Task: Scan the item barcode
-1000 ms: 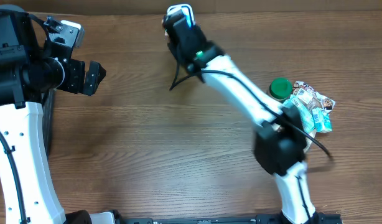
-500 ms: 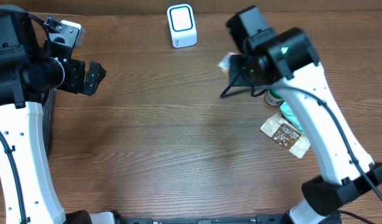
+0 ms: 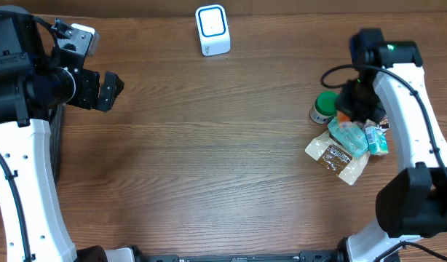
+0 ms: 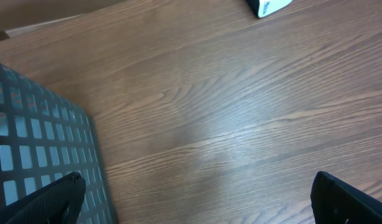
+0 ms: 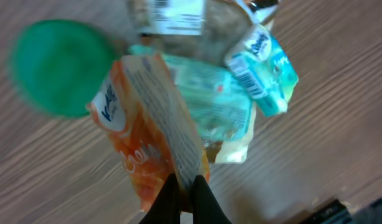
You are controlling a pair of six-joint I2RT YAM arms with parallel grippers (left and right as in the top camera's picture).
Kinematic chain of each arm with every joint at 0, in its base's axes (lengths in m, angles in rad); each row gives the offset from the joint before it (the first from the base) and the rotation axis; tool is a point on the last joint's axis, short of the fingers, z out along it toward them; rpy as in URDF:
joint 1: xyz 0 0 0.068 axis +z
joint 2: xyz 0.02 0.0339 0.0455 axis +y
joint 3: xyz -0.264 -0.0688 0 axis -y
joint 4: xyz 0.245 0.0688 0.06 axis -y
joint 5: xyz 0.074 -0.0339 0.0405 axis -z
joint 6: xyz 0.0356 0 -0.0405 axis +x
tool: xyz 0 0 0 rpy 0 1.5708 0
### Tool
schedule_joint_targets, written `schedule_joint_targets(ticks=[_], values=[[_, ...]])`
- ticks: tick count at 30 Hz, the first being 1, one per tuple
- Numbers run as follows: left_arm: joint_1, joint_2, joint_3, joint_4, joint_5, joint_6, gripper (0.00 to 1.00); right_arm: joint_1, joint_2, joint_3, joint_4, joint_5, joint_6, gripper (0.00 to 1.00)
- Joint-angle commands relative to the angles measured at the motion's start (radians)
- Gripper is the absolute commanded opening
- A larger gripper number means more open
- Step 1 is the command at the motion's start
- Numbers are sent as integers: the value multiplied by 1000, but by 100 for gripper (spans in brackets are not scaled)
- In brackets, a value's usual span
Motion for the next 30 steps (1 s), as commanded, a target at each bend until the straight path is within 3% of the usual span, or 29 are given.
schedule_joint_targets(ticks=[1,2,4,6,10,20,26,29,30], values=[[-7,2,16,0,4,22,100,-49,0,-76,46,5,13,4],[-7,2,16,0,4,23,100,-61,0,-92,59,3,13,9],[-7,2,16,0,4,23,100,-76,0,-101,67,-2,13,41],[-7,2,16,0,4,23,100,-79,-1,-97,68,-2,13,59],[-7,2,16,0,4,23,100,-79,-3,-43,24,-13,9,73],[-7,2,16,0,4,23,100,-56,-142,167,-72,-410,-246,71],[-7,2,16,0,4,23,100,27,-377,189,-84,-454,-262,73],[-7,2,16,0,4,23,100,75,-491,189,-95,-447,-262,84],[-7,2,16,0,4,23,100,91,-531,189,-100,-447,-262,97]])
